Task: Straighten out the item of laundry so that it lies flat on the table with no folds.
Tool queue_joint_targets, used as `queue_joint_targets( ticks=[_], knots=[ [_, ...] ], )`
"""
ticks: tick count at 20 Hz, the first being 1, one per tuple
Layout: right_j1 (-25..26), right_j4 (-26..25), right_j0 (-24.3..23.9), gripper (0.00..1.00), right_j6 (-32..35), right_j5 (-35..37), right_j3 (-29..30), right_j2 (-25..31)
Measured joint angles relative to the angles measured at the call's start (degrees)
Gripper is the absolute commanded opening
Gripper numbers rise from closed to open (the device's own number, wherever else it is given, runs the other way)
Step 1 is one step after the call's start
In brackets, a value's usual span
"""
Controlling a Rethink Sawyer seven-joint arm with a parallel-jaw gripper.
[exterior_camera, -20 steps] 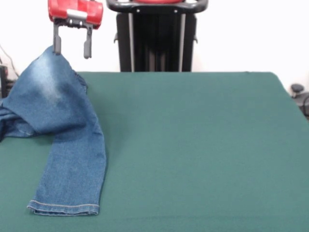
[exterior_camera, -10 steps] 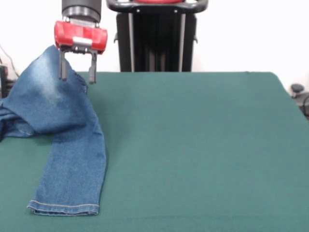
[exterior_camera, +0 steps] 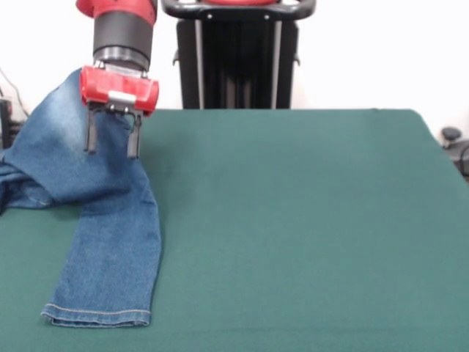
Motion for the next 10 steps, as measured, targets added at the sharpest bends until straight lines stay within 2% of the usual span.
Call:
queue_joint_targets(
  ticks=[10],
  knots=[
    [4.7, 2.2, 0.9, 1.0, -0.2, -2.6, -1.6, -2.2]
  ],
)
